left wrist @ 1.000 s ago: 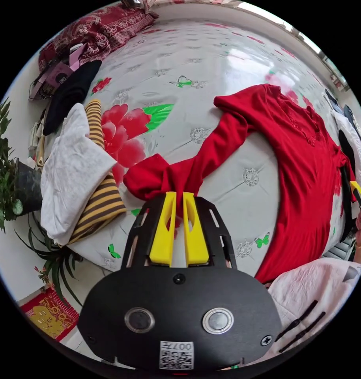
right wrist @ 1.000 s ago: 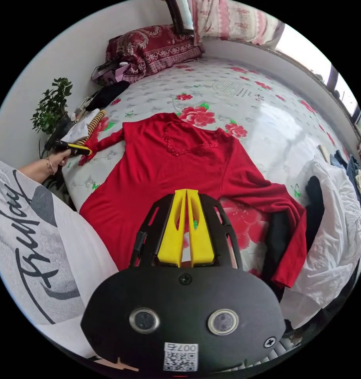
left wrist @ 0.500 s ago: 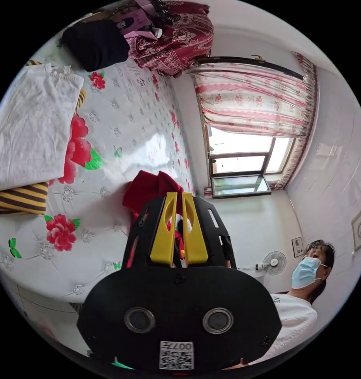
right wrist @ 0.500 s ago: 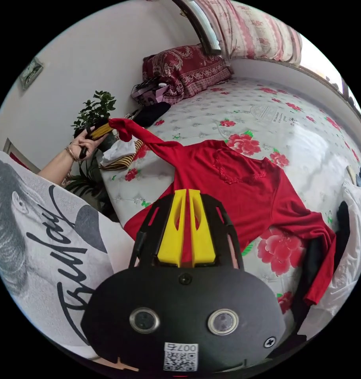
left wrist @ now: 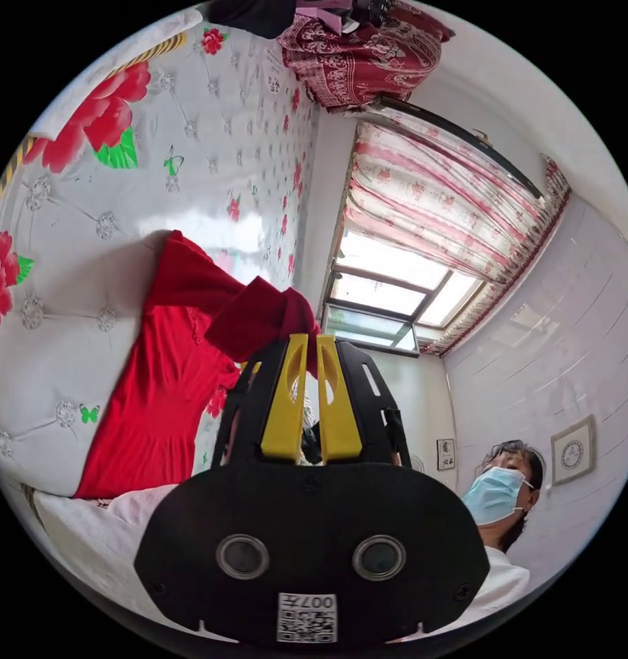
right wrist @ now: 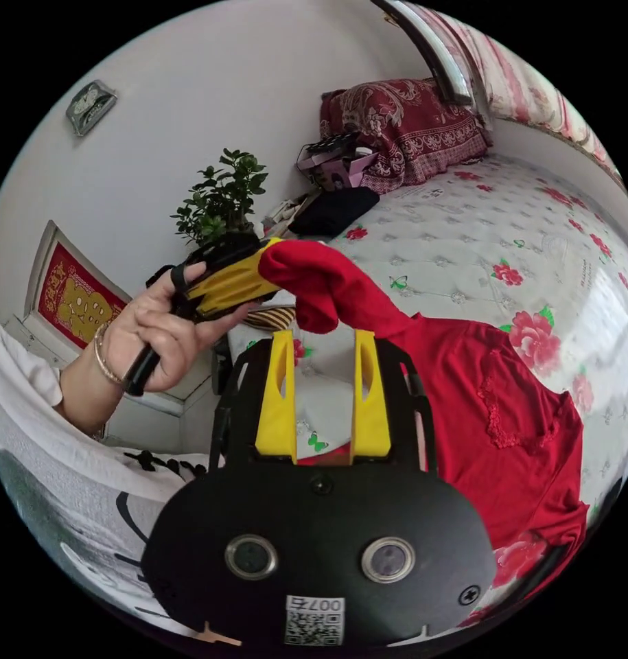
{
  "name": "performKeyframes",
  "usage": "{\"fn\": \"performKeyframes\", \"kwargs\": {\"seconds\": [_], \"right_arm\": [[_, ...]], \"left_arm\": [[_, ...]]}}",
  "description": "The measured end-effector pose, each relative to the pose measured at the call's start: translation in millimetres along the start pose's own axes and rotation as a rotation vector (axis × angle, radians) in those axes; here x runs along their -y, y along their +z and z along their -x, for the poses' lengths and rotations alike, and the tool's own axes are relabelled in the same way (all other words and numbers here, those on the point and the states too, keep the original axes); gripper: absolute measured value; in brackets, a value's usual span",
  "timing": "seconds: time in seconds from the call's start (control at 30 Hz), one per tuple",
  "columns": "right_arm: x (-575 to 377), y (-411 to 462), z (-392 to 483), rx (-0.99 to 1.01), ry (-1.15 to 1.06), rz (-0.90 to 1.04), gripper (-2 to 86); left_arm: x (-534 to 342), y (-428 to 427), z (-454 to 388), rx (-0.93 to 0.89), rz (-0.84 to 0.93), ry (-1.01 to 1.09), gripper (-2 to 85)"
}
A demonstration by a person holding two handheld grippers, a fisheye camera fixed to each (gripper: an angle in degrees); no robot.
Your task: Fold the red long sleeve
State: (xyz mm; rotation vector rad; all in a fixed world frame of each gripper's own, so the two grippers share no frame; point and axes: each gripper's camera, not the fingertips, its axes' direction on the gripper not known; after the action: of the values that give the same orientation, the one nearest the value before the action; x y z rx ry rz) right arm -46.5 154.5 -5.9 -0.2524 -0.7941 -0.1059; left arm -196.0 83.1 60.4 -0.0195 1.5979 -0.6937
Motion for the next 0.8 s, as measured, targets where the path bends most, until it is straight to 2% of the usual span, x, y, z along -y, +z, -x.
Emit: {"fn": "performKeyframes", "kwargs": {"seconds": [0.17, 0.2, 0.27, 0.33, 0.43, 0.6, 0.8], "right_arm": [[-2.0, -19.4, -17.9, -0.105, -0.016, 0.04, 3.3], [-5.6, -26.0, -19.8, -0.134, -0.026, 0.046, 2.8], [-24.3, -52.6, -20.6, -0.279, -0.112, 0.099, 1.4], [-41.5, -67.0, -18.4, -0.422, -0.165, 0.168, 0.9], [-73.8, -75.5, -16.0, -0.577, -0.213, 0.276, 0.8], [-117.7, -41.6, -53.2, -0.559, 0.045, 0.548, 2.9], [-118.2, -48.8, -77.1, -0.459, 0.35, 0.404, 5.8]], "left_arm": [[-6.1, 20.9, -13.7, 0.086, 0.098, 0.147, 3.2], [-5.4, 20.0, -18.9, 0.153, 0.109, 0.202, 3.8], [-4.8, 22.4, -28.2, 0.348, 0.144, 0.305, 4.5], [-8.3, 39.9, -35.0, 0.676, 0.215, 0.459, 5.9], [-12.7, 79.1, -20.8, 0.875, 0.341, 0.551, 8.2], [-23.9, 165.7, 19.0, 1.004, 0.557, 0.633, 10.1], [-40.0, 258.7, 40.7, 1.147, 0.709, 0.787, 10.7]]}}
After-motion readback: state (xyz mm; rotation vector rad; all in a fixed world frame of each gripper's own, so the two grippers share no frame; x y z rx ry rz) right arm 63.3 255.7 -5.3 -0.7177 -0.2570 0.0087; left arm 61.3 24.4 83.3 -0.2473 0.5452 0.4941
